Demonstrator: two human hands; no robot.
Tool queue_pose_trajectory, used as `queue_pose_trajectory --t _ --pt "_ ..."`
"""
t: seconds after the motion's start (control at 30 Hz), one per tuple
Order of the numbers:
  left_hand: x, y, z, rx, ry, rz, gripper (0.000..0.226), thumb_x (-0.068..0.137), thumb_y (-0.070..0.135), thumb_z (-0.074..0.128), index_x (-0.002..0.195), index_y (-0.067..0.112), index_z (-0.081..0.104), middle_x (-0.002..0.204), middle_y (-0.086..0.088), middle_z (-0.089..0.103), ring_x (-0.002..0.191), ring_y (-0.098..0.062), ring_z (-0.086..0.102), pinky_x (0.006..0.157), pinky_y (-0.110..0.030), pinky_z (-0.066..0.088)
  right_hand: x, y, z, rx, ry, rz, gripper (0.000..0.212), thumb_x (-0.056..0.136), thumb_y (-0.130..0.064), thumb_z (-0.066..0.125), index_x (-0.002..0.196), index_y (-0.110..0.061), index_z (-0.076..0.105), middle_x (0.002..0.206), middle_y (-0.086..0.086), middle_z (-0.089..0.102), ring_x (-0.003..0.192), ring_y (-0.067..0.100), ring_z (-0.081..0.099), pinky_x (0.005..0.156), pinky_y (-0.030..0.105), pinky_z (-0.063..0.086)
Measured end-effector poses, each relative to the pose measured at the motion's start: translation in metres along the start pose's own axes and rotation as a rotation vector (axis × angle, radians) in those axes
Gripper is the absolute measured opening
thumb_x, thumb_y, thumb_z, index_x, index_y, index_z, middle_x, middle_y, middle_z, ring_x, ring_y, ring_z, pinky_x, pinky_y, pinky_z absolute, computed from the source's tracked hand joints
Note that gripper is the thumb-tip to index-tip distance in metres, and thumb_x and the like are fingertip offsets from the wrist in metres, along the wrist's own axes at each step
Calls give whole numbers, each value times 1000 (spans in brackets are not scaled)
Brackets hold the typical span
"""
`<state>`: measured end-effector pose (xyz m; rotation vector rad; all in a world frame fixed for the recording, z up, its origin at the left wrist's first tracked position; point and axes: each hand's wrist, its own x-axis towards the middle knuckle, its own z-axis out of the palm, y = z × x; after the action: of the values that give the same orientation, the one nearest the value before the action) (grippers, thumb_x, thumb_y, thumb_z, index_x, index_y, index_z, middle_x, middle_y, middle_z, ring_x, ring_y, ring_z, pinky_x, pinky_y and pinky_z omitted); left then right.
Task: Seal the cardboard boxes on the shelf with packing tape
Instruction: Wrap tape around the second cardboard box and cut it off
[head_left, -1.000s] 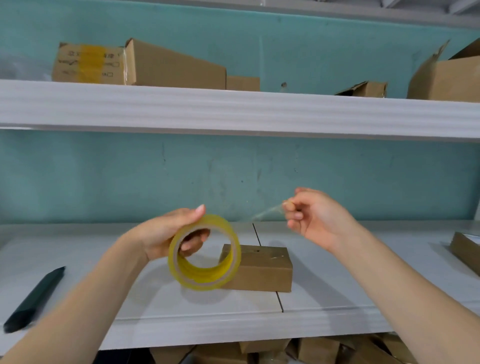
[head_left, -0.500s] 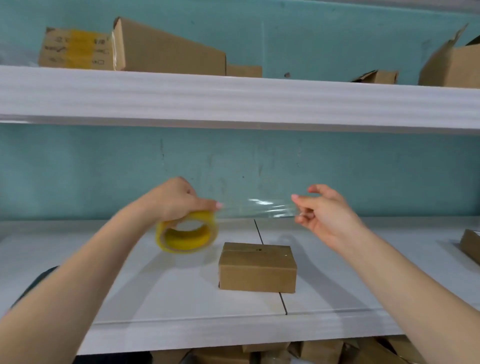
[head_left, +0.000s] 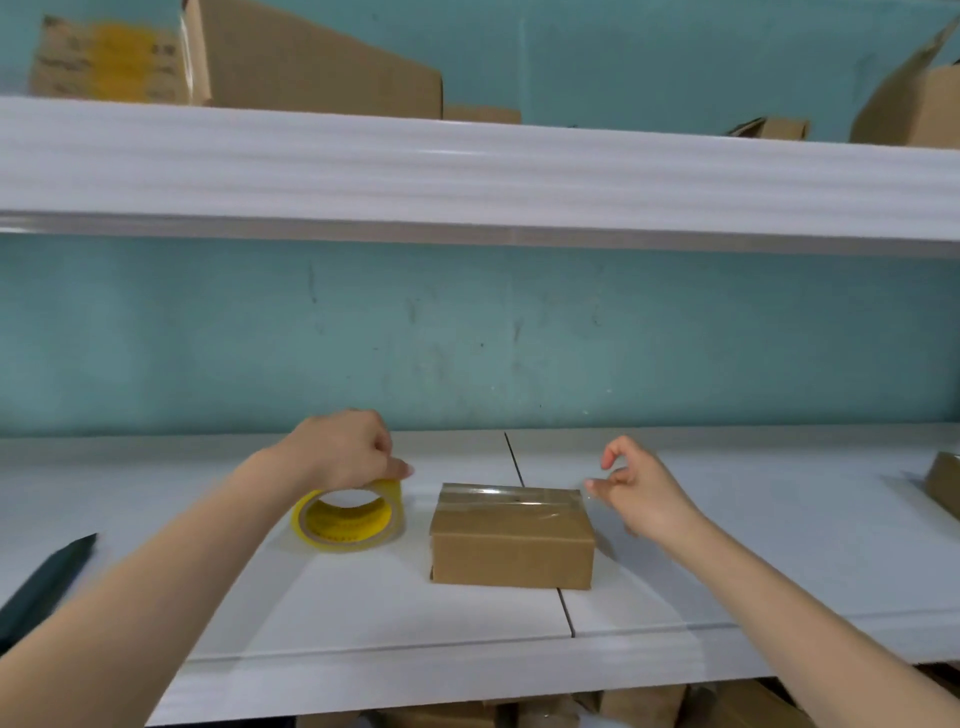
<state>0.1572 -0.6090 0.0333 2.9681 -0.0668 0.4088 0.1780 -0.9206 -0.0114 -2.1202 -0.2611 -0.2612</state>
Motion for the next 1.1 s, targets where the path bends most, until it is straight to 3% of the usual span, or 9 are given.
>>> queue_pose_trajectory --t 0.13,0.23,0.4,0.5,0.6,0.8,0.9,1.0,1.1 --pt "10 7 14 126 -10 45 50 73 58 58 49 15 48 50 6 50 54 -12 48 51 -25 32 2 11 2 -78 12 11 27 86 -13 62 75 -18 38 52 1 42 47 13 33 49 26 27" --pt "12 12 15 233 -23 47 45 72 55 56 53 15 48 58 5 54 62 -19 52 52 -26 32 4 14 3 -45 -30 64 25 87 -16 61 76 -17 39 52 2 40 44 13 29 45 24 24" --pt "5 49 30 542 -80 127 22 76 43 53 74 22 48 89 0 63 85 -25 60 61 -28 32 2 21 13 -167 -3 39 23 93 -22 54 74 -19 40 55 -3 41 46 10 32 44 18 23" --pt "5 61 37 600 -106 165 20 79 29 51 66 19 39 83 0 55 74 -23 50 66 -30 29 -6 25 23 -147 -5 89 18 96 -20 44 80 -18 36 62 3 45 49 14 38 44 21 28" --pt "5 54 36 540 -92 191 23 75 28 50 60 20 35 68 3 43 73 -25 47 72 -33 29 -9 30 33 -33 -73 204 12 94 -12 37 84 -18 33 71 9 47 50 20 39 42 26 30" --pt "1 50 41 586 30 319 21 65 28 49 53 18 34 56 1 36 67 -25 43 70 -35 24 -6 30 28 -448 -75 113 17 84 -17 49 93 -20 35 96 3 48 76 17 47 68 30 38" --pt "0 48 42 575 65 341 21 63 27 48 52 17 33 54 1 35 64 -26 43 68 -34 25 -11 33 30 -625 -156 103 36 77 -25 57 104 -25 32 102 -1 44 96 20 46 78 33 31" --pt "-2 43 45 569 98 329 25 65 32 48 52 16 32 55 0 39 64 -26 43 68 -34 25 2 28 15 -779 -169 20 64 76 -27 59 130 -24 24 122 6 43 118 27 41 94 39 31" --pt "-1 36 46 525 117 282 30 67 37 49 52 16 34 68 -5 59 66 -27 49 69 -33 26 22 0 -5 -427 -20 -73 56 85 -11 50 137 -18 30 136 9 48 125 23 45 99 31 35"
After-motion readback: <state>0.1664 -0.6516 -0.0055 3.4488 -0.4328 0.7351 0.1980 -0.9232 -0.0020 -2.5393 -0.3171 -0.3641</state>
